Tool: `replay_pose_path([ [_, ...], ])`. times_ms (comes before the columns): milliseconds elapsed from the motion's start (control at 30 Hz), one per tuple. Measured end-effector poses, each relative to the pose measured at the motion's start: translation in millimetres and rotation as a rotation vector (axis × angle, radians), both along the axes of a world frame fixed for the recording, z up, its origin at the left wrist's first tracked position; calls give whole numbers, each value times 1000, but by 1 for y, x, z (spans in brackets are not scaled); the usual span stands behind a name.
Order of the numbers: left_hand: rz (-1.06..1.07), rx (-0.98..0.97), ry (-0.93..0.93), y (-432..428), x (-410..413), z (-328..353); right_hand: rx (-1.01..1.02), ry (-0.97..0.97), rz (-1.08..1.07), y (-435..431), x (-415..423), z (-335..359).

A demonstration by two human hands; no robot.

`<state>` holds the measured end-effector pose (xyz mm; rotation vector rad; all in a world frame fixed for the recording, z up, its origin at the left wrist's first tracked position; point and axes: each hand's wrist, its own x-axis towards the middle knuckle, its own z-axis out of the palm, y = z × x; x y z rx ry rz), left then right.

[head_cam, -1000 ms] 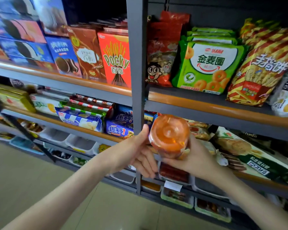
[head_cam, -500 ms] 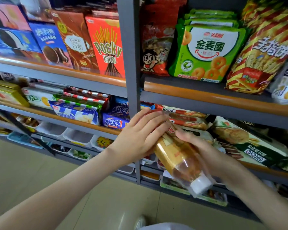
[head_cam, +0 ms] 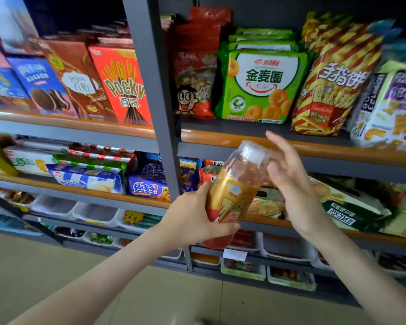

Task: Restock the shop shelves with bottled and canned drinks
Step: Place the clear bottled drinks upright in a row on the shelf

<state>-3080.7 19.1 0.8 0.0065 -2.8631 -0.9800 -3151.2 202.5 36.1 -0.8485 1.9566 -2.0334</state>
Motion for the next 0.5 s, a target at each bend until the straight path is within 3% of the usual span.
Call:
replay_pose_path([
  [333, -237, 681, -342, 0, -1, 4, 138, -182, 137, 3, -11, 2],
  [400, -256, 752, -340, 2, -1, 10, 209, -170, 150, 3, -5, 1],
  [500, -217, 724, -281, 1, -7, 24, 254, -46, -32, 2, 4, 11],
])
